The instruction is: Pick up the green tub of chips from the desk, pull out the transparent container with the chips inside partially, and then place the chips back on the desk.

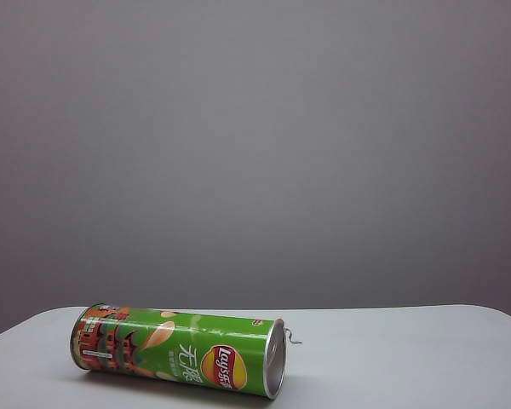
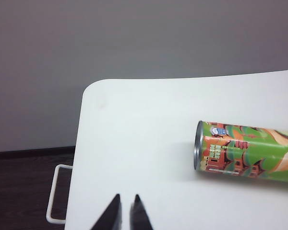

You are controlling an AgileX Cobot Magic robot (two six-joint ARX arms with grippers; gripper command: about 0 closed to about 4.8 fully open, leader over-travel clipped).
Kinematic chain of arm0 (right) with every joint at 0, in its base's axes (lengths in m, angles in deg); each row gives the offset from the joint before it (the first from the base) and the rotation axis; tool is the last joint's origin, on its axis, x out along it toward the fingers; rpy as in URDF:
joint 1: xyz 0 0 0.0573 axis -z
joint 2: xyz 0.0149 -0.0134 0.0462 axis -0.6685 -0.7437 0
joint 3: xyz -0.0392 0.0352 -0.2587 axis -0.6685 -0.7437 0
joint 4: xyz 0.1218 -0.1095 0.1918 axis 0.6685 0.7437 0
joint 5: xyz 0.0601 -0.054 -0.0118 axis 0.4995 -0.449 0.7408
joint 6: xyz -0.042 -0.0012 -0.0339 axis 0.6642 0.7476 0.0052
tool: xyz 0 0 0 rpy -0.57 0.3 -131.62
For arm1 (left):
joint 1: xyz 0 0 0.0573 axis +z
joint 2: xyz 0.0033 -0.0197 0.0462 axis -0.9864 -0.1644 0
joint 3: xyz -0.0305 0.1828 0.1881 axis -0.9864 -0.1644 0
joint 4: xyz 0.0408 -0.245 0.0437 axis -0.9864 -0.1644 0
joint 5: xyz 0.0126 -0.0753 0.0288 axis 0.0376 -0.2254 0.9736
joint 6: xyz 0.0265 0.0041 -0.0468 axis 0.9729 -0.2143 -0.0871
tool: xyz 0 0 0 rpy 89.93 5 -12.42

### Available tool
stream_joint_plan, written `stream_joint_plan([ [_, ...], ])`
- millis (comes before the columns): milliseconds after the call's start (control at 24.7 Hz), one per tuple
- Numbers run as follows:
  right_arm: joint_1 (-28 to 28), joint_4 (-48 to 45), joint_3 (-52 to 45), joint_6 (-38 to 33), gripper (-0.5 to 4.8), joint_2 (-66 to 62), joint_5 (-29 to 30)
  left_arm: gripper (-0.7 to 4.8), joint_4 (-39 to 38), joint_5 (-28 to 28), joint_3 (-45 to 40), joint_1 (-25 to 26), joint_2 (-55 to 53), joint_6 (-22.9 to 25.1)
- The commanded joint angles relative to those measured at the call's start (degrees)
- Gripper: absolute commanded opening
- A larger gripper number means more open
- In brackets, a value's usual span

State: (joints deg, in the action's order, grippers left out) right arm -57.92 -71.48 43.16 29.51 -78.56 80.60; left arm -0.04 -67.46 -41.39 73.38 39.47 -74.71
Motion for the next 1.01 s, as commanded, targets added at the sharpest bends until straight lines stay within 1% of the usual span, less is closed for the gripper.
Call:
stream_joint_plan([
  [41,0.04,-1.01,-0.31,-0.04,-0.01,-0.02,-0.17,0.3,0.52,-0.17,0.11,0.02,-0.04,0.0],
  [243,0.04,-0.98,-0.31,-0.04,-0.01,-0.02,-0.13,0.3,0.55,-0.2,0.11,0.02,-0.04,-0.02],
  [284,0.02,-0.98,-0.31,-0.07,-0.01,-0.02,-0.13,0.3,0.57,-0.37,0.11,0.02,-0.04,-0.28],
  [324,0.02,-1.07,-0.31,-0.17,-0.01,-0.02,-0.02,0.3,0.87,-1.05,0.11,0.02,-0.04,-1.57],
  [365,0.02,-1.75,-0.31,-0.59,-0.01,-0.02,0.07,0.3,2.29,-2.95,0.13,0.02,-0.07,-3.45],
  [446,0.02,-4.92,-0.28,-3.19,-0.01,-0.02,0.04,0.24,7.32,-4.92,0.85,0.02,-0.11,-3.91],
  [486,0.02,-7.19,-0.26,-4.37,-0.01,-0.04,0.09,0.19,8.17,-4.83,1.92,0.02,-0.17,-3.89],
  [527,0.0,-9.9,-0.09,-4.96,-0.01,-0.04,0.37,-0.06,8.04,-4.44,4.15,0.02,-0.9,-4.37],
  [567,0.02,-10.8,0.28,-4.94,-0.01,-0.09,1.29,-0.06,7.76,-3.21,5.62,0.02,-1.88,-5.46],
  [689,0.22,-8.74,3.34,-4.94,-0.01,-0.37,1.22,-0.06,8.0,-3.26,11.72,0.02,-8.28,-5.2],
  [770,0.28,-8.09,5.64,-4.92,-0.01,-2.08,0.85,-0.06,8.39,-5.86,18.01,0.02,-15.63,0.11],
  [810,0.28,-8.2,7.04,-4.92,-0.01,-3.76,-0.11,-0.06,8.37,-8.74,22.38,0.02,-20.74,6.75],
  [851,0.31,-8.26,7.93,-4.92,-0.01,-5.11,-0.13,-0.06,8.57,-11.47,24.96,0.02,-24.17,12.04],
  [891,0.31,-8.28,9.53,-4.92,-0.01,-7.45,-0.13,-0.05,8.44,-15.58,28.87,0.02,-29.68,20.5],
  [932,0.28,-8.26,11.26,-4.87,-0.01,-10.21,-0.09,-0.04,8.24,-19.8,32.24,0.02,-34.97,27.45],
  [1013,0.28,-8.24,13.31,-4.74,-0.01,-13.68,0.07,-0.02,8.24,-24.52,35.47,0.02,-40.92,32.7],
])
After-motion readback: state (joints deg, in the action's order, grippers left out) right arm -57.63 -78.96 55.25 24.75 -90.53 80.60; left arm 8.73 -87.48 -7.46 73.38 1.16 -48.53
